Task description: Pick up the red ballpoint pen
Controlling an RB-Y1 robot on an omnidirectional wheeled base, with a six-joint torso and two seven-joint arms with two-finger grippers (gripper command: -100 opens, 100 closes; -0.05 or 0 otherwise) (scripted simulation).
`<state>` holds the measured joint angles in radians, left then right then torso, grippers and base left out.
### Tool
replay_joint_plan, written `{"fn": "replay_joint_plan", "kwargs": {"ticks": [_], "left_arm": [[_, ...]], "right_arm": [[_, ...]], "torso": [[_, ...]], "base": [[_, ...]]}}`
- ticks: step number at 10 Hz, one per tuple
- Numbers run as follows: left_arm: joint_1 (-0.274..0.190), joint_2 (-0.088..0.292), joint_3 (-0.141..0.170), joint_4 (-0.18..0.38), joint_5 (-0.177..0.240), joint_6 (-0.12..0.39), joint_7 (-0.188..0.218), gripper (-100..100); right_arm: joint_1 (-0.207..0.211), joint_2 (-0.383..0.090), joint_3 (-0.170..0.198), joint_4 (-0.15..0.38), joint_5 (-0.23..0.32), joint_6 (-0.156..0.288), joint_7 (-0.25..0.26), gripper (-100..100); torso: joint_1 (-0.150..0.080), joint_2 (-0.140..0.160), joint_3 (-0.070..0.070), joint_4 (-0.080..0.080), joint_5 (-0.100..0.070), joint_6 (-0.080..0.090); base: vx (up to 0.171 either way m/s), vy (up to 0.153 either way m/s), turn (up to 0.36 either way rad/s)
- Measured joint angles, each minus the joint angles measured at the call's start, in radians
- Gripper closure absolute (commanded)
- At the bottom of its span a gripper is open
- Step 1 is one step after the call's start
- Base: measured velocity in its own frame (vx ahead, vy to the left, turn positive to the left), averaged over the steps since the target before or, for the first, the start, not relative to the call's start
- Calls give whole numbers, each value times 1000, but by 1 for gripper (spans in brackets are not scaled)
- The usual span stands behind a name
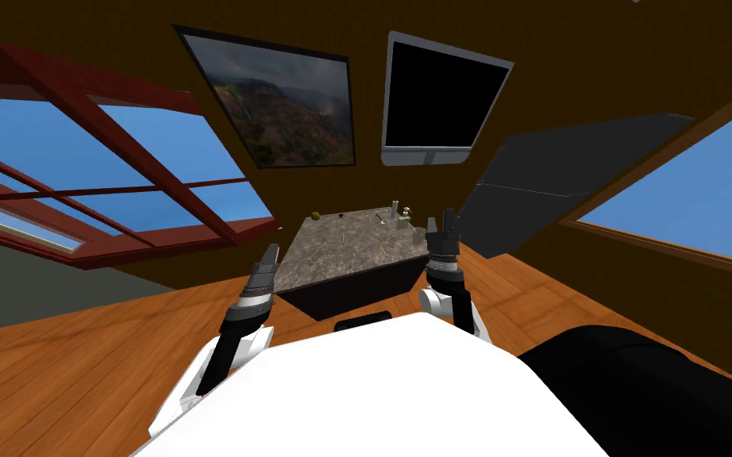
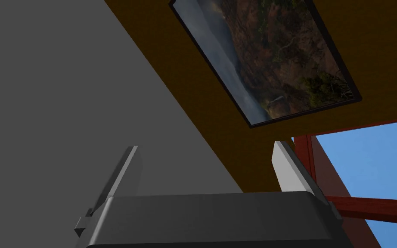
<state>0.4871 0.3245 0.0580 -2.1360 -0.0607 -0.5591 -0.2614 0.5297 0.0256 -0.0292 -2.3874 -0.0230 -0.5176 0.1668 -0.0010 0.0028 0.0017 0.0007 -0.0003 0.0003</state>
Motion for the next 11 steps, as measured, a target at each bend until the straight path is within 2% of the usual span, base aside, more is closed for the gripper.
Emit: {"fn": "replay_joint_plan", "kwargs": {"ticks": [3,8,11], "left_arm": [[-20,84,17,58,-45,-55,-57,-100],[-50,202,35,138,-112,-122,-130,-100],[-71,278,42,210,-170,-177,-186,-100]], "right_arm": [[0,0,0,0,0,0,0,0],[0,0,0,0,0,0,0,0],[0,0,0,0,0,0,0,0]], "torso": [[0,-1,0,0,0,0],[1,-2,-1,0,0,-1],[0,-2,-1,0,0,0]], "base": [[-26,-29,-115],[-18,-28,-175],[-13,-28,-160]]}}
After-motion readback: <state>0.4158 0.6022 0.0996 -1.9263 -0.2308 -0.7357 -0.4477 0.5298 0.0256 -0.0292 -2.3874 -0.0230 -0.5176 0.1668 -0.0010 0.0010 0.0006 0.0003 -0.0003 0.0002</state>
